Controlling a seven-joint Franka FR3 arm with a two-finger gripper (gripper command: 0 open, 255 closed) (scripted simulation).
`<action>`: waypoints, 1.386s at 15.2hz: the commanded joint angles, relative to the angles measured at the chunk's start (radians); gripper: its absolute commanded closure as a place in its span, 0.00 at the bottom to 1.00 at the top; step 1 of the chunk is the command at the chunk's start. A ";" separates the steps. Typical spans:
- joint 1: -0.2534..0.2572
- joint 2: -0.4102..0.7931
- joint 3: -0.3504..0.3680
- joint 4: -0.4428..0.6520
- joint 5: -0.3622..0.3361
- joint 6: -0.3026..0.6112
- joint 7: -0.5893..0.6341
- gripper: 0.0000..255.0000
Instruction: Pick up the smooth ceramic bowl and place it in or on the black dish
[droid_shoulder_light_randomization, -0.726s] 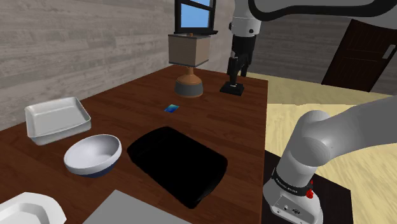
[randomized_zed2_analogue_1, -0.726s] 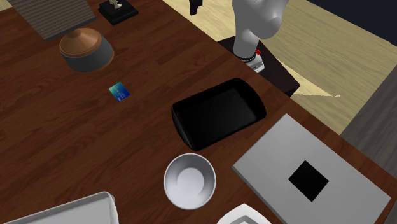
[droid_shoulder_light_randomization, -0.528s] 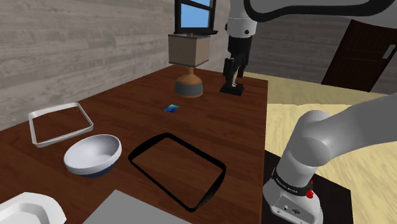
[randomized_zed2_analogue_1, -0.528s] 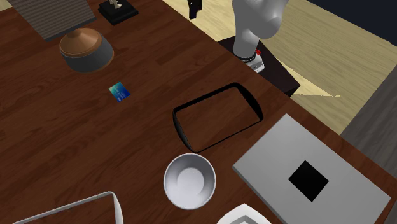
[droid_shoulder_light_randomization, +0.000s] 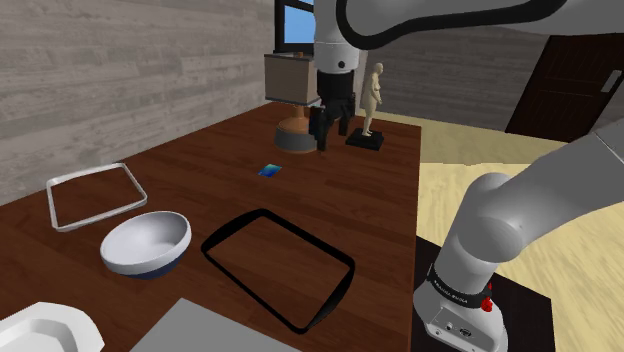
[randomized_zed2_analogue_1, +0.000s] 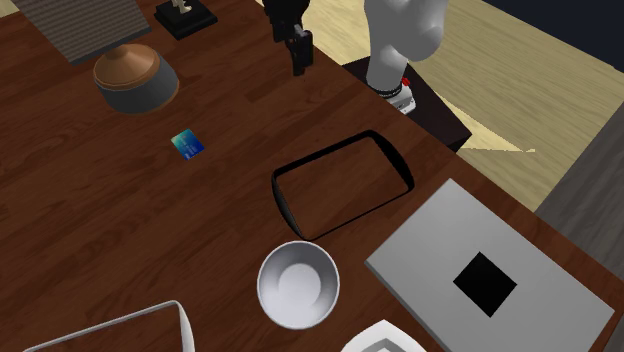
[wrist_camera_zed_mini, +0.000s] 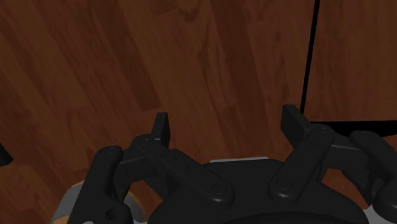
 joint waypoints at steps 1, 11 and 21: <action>0.010 0.051 0.039 0.026 0.020 0.022 0.046 0.00; 0.031 0.369 0.204 0.232 0.024 0.122 0.253 0.00; 0.104 0.761 0.317 0.564 -0.114 0.137 0.482 0.00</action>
